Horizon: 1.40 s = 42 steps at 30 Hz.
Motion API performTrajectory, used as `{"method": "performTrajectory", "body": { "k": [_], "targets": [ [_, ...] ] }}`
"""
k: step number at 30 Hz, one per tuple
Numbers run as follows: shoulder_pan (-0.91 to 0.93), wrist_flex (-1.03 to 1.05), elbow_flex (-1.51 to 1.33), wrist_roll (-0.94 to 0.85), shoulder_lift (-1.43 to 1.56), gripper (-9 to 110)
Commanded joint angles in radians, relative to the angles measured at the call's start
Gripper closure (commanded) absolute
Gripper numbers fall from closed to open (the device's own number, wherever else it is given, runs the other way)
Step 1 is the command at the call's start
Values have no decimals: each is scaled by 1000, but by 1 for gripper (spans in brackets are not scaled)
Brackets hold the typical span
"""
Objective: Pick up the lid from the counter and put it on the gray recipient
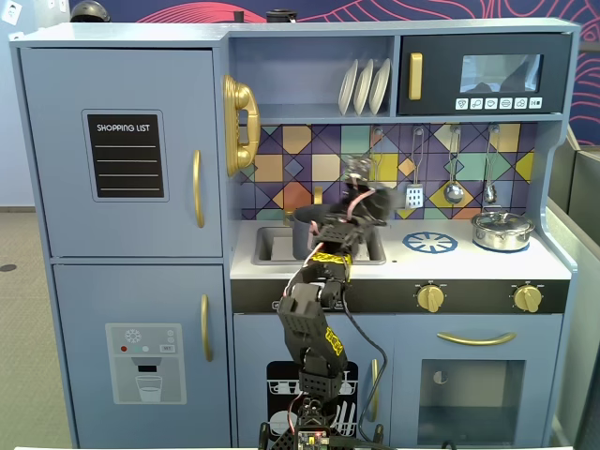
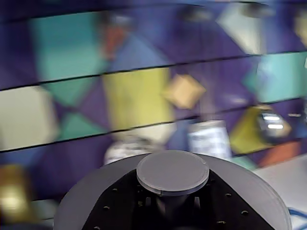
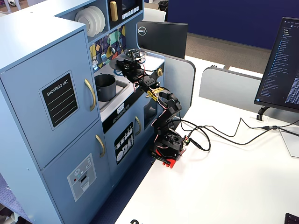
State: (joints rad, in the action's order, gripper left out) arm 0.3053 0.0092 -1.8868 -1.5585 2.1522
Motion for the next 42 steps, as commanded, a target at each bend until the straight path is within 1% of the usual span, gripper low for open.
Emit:
{"method": "performTrajectory", "body": {
  "k": [1,8,16,24,34,42],
  "targets": [
    [-84,52,77,14,98,102],
    [-206,80,18,18,115,102],
    [-262,31,-34,15,69,102],
    [-279,-20,-87,-6,41,102],
    [-275,-71,-57,-25,-57,102],
    [-270,-80,-60,-40,-71,102]
  ]
}}
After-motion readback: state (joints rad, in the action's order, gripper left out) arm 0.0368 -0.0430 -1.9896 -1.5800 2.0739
